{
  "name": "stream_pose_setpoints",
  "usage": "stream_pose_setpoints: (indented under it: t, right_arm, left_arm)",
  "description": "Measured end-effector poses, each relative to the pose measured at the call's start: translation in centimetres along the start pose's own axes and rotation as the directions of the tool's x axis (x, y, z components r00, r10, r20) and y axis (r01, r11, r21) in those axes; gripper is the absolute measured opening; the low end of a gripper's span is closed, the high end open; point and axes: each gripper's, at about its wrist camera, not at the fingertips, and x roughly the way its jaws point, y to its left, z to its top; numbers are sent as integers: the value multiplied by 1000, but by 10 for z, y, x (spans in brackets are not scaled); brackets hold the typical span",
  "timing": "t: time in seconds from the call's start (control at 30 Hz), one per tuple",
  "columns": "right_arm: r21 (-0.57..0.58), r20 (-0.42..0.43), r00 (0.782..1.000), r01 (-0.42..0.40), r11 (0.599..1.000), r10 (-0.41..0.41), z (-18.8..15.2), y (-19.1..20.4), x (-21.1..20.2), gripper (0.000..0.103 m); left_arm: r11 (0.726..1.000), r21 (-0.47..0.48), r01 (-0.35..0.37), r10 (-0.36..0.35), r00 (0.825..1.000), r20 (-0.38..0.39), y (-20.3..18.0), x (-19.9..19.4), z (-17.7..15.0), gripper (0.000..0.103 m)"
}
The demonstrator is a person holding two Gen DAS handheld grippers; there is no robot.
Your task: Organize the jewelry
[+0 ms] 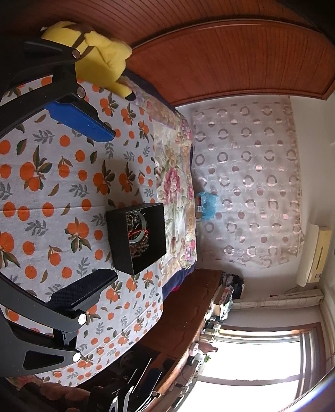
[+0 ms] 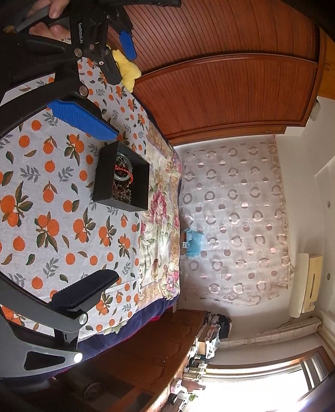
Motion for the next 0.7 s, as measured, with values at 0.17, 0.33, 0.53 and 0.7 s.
stream_pose_setpoints:
  t: [0.17,0.33,0.53,0.7]
  right_arm:
    - [0,0,1000,5,1000,-5,-1,0,1,101]
    - [4,-2,1000,15,1000,-15,-6,0,4,101]
    - [5,-1,1000,19,1000,-19,-8,-2,5,101]
    - [5,0,1000,19,1000,-19,-8,-2,4,101]
  left_arm:
    - [1000,-3,-3,3,1000,-1,0,0,0,95]
    - [1000,-3,2,-2,1000,1,-1,-1,-1,95]
    - [1000,1,0,0,1000,10,-5,-2,1,95]
    - [1000,4,0,0,1000,17,-7,-6,2,95]
